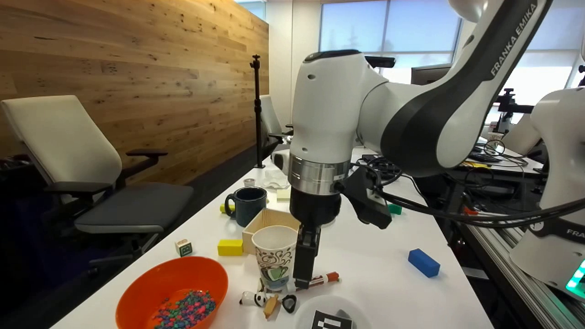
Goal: Remove the lid from the clear container.
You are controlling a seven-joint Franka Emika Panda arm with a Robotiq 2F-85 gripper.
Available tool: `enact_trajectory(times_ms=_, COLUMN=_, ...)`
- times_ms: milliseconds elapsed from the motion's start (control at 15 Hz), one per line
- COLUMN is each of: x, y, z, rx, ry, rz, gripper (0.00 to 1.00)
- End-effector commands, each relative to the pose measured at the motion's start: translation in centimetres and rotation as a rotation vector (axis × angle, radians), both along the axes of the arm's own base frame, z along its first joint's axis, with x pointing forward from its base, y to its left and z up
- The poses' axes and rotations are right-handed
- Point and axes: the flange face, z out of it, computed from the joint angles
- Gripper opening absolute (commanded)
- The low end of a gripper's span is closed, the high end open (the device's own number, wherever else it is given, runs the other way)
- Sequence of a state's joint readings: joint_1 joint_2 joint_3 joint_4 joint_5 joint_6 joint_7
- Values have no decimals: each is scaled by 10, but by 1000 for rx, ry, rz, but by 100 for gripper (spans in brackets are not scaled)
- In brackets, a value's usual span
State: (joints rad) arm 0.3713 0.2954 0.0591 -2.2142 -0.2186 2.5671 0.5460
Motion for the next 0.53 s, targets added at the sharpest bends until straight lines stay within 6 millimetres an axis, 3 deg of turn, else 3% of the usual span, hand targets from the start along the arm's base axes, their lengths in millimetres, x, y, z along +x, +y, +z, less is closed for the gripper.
enact_trajectory(times_ms=0, x=-27, y=6, z=1, rx=-24, ry=10, rz=24, gripper=100)
enact_trajectory(times_ms=467, x=-45, y=20, z=2, rx=2, ry=48, rz=49, gripper=100)
